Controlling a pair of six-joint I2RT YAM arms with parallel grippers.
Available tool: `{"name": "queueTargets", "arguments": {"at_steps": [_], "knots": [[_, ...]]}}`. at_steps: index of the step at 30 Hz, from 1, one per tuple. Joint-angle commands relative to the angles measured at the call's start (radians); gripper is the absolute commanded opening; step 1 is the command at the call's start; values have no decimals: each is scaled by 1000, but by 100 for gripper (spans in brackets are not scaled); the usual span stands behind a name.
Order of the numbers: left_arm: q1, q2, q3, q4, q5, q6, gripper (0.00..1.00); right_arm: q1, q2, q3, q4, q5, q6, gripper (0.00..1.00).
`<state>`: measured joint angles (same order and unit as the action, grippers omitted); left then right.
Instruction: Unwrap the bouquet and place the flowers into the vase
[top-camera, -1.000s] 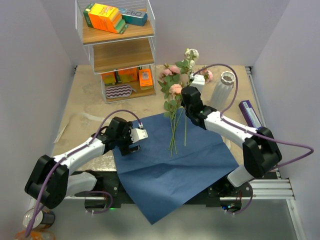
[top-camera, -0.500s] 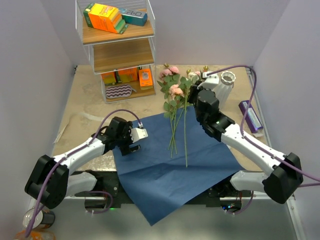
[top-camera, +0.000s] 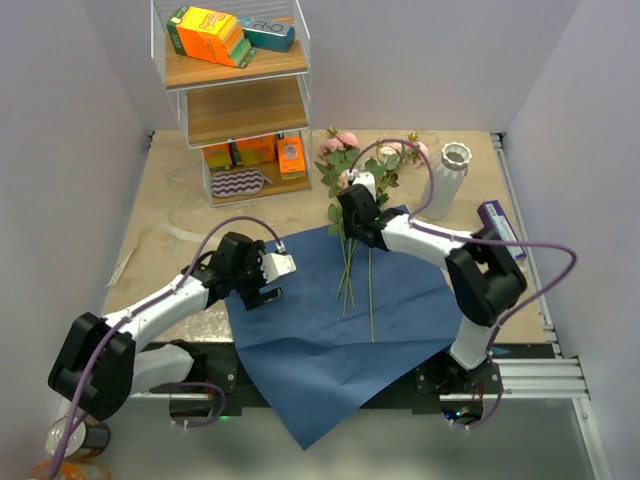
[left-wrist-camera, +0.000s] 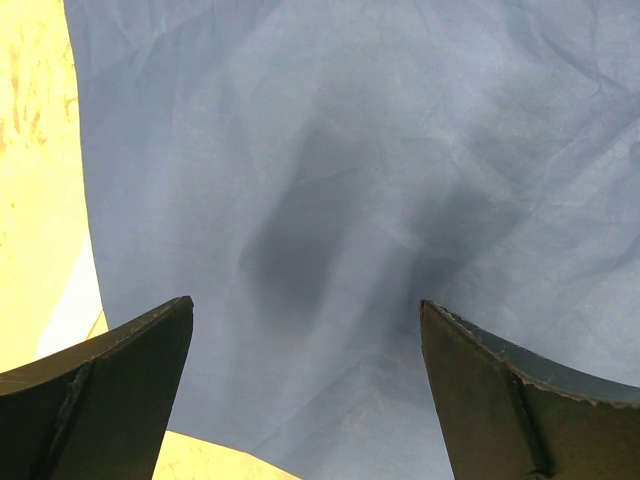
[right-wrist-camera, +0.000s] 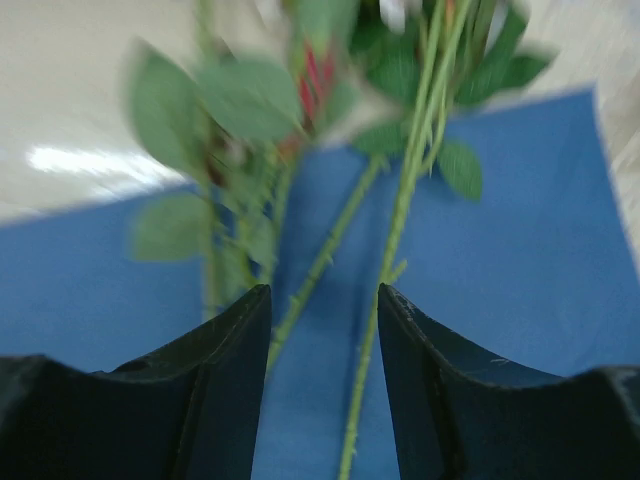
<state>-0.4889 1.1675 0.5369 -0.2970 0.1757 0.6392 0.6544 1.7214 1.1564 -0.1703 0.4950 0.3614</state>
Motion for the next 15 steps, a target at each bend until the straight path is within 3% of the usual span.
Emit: {"name": "queueTargets", "arguments": {"at_steps": [1, 10, 15], "knots": [[7, -40, 2, 19, 4, -1, 100, -47, 79, 61, -167, -42, 85, 52], [7, -65, -31, 27, -16, 20, 100, -81, 179, 138, -172, -13, 91, 53], [6, -66, -28, 24, -15, 24, 100, -130, 240, 172, -164, -47, 82, 49]]}}
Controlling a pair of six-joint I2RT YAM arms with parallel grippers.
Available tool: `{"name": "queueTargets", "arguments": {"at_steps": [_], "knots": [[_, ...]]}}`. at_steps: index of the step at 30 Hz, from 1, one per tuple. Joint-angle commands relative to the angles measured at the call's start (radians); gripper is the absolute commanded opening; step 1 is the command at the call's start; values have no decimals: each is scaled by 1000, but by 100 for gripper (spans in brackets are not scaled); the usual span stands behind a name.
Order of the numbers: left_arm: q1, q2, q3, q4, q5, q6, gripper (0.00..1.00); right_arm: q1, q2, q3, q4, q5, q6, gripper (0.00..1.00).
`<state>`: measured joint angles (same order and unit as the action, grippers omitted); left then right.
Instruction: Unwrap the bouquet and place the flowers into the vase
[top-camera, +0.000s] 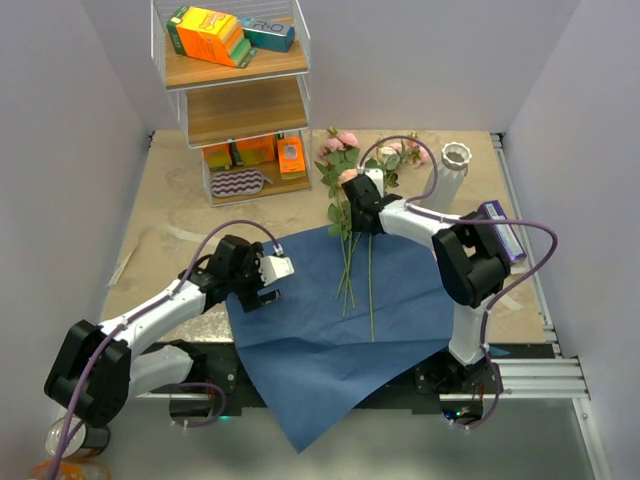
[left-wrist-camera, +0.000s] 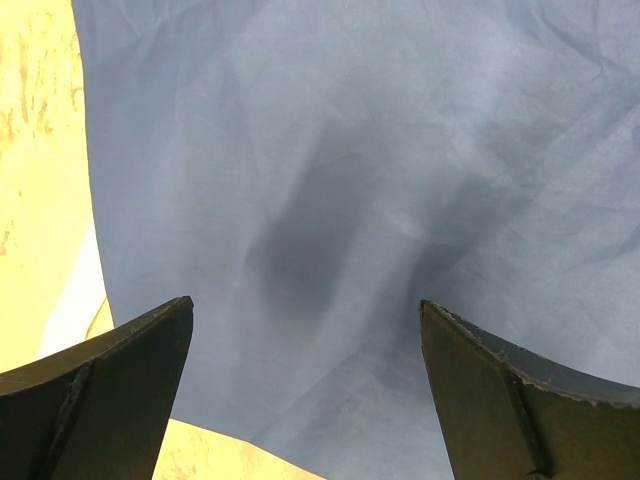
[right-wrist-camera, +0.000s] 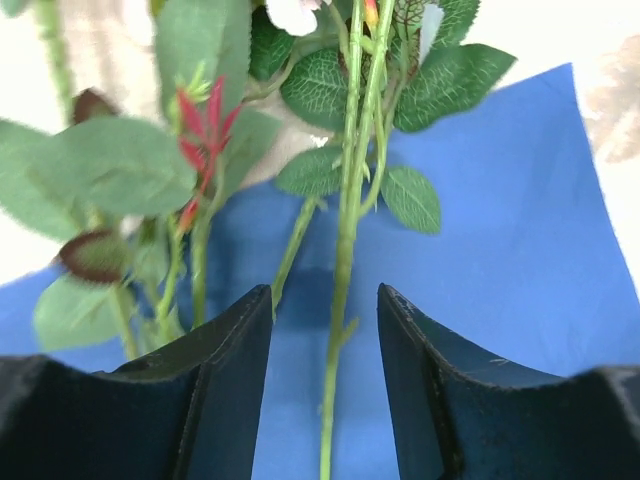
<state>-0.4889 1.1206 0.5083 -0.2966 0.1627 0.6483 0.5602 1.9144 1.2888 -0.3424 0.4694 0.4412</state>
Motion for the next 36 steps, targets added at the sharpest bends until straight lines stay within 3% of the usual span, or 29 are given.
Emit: {"name": "queueTargets", "arguments": {"at_steps": [1, 8, 10, 13, 16, 20, 29, 36], "knots": [[6, -21, 1, 22, -2, 16, 100, -52, 60, 38, 11, -28, 2, 48], [6, -21, 1, 22, -15, 27, 100, -85, 46, -5, 77, -64, -4, 34], [6, -15, 4, 24, -14, 24, 100, -88, 43, -8, 91, -90, -10, 35], [6, -7, 9, 22, -12, 14, 100, -86, 20, -26, 120, -126, -13, 45], [6, -2, 7, 24, -11, 14, 99, -88, -2, -34, 138, -133, -35, 50], [6, 4, 7, 25, -9, 13, 100, -86, -34, -32, 134, -120, -55, 52], [6, 7, 1, 28, -11, 17, 100, -89, -100, -51, 109, -87, -62, 50], [6, 2, -2, 27, -22, 24, 100, -89, -94, -80, 106, -83, -59, 39]]}}
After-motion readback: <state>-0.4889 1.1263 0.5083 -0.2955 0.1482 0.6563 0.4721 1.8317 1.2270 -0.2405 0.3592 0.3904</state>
